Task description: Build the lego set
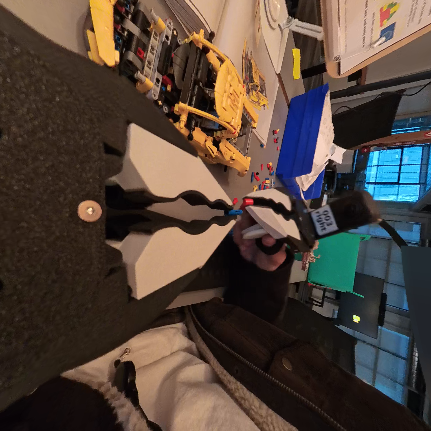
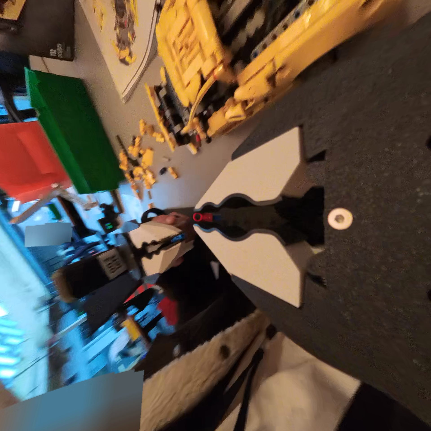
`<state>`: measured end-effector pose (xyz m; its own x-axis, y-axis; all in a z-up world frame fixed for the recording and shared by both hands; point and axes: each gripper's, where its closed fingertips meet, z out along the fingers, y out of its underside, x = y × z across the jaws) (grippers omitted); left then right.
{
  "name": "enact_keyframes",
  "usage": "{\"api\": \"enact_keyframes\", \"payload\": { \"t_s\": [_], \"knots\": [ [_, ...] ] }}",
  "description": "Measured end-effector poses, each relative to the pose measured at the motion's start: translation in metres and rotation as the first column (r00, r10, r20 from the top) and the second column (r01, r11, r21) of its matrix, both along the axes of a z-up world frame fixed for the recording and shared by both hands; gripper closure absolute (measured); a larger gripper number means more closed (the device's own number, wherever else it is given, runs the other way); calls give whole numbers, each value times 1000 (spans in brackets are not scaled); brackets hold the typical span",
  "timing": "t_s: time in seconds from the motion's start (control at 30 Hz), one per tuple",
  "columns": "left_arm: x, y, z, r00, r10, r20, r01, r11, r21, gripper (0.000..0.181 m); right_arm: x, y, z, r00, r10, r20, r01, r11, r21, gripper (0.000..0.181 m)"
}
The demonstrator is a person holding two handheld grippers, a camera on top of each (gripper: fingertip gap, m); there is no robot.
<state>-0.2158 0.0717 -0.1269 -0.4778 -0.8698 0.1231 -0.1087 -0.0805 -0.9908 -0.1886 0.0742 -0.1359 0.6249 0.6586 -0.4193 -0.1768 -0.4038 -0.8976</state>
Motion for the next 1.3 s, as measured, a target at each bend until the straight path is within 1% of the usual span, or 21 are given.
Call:
{"api": "enact_keyframes", "payload": {
  "t_s": [0.03, 0.1, 0.2, 0.3, 0.47, 0.53, 0.67, 0.8, 0.83, 0.9, 0.97, 1.03, 1.1, 1.17, 1.27, 1.3],
  "knots": [
    [-1, 1, 3, 1000, -1, 17, 1, 1000, -9, 176, -5, 3, 3, 999, -5, -52, 5, 1000, 9, 175],
    [-3, 3, 8, 999, 3, 38, -2, 1000, -29, 176, -17, 2, 12, 991, 30, -129, -27, 999, 31, 175],
    [-4, 4, 13, 998, 5, 60, -2, 999, -49, 177, -29, 4, 23, 984, 48, -170, -37, 997, 66, 175],
    [-6, 7, 18, 997, 11, 79, -5, 998, -70, 177, -30, 8, 26, 975, 49, -217, -35, 997, 70, 175],
    [-5, 9, 18, 996, 27, 83, -22, 998, -58, 177, -31, 11, 29, 968, 39, -250, -21, 997, 71, 175],
    [-4, 12, 20, 994, 51, 93, -45, 997, -61, 177, -30, 14, 31, 961, 10, -275, 12, 997, 77, 175],
    [-2, 17, 23, 990, 95, 105, -86, 993, -84, 177, -28, 19, 35, 924, -4, -382, 29, 998, 59, 176],
    [3, 20, 30, 981, 151, 122, -131, 979, -158, 177, -23, 21, 39, 895, -15, -445, 47, 997, 62, 175],
    [5, 20, 30, 980, 162, 117, -141, 975, -171, 177, -22, 22, 39, 901, -29, -432, 65, 995, 70, 175],
    [5, 19, 30, 983, 145, 113, -121, 973, -199, 177, -22, 21, 39, 919, -36, -392, 79, 993, 93, 175],
    [3, 18, 29, 988, 117, 105, -92, 972, -214, 177, -23, 20, 39, 925, -22, -381, 64, 993, 97, 175],
    [2, 14, 27, 993, 67, 93, -45, 974, -222, 177, -25, 16, 37, 943, 2, -333, 37, 993, 111, 175],
    [0, 11, 21, 998, 24, 60, -12, 980, -200, 177, -27, 13, 30, 969, 31, -246, -5, 994, 106, 175],
    [-3, 7, 16, 999, -12, 38, 18, 984, -175, 177, -30, 8, 25, 981, 58, -187, -40, 994, 97, 175],
    [-5, 5, 8, 999, -34, 4, 34, 991, -133, 178, -32, 6, 16, 987, 65, -146, -55, 996, 72, 175],
    [-3, 7, 4, 1000, -25, -15, 23, 993, -119, 177, -31, 8, 11, 992, 48, -113, -42, 997, 62, 175]
  ]
}}
